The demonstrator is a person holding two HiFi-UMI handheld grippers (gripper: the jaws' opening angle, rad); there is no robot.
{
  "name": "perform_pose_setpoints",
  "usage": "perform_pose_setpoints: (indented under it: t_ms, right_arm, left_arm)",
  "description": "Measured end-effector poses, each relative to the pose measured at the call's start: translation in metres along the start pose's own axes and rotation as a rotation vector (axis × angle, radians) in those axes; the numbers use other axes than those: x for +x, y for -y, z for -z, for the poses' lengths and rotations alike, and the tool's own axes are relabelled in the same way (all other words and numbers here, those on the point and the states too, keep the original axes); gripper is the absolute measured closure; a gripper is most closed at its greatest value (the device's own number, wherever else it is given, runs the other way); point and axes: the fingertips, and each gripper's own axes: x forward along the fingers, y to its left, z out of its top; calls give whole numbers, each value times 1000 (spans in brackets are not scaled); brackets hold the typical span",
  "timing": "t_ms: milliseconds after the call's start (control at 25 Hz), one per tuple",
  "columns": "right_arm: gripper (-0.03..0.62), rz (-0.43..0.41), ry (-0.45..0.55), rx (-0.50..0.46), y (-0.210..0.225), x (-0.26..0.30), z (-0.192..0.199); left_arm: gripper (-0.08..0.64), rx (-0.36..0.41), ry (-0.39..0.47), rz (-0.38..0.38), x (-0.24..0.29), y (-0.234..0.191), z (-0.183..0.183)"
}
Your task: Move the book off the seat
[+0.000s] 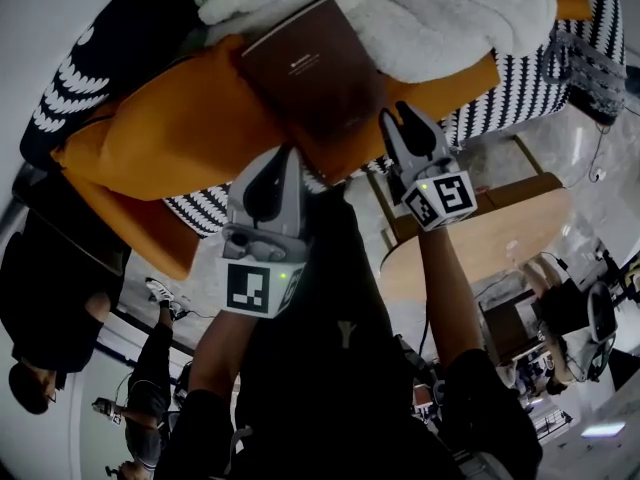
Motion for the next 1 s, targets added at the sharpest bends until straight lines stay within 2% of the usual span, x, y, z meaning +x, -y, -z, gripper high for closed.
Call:
perform_pose_setpoints:
  t_ms: [200,320,560,800,960,1000]
  right_arm:
    - [456,-9,-24,6,6,22,5]
    - [421,-48,-44,8,10,33,9]
    - [399,-102,-99,7,12,43,12]
    - [383,-189,-157,42,13,57,25]
    - [378,-271,-188,81,-2,60,28]
    - [358,-293,-197,84,-6,61,29]
  left_arm:
    - [554,-4,-9,-3,7,-14,-5]
    - [554,-15,-5,-8,12,-17,-7]
    - [554,-31,-2,-13,9,-16,-10]
    - [554,-49,-12,-8,12,-21,-6]
    - [554,-55,-12,-7,1,-27,-9]
    - [554,-53,-13,-5,-3,-29,-8]
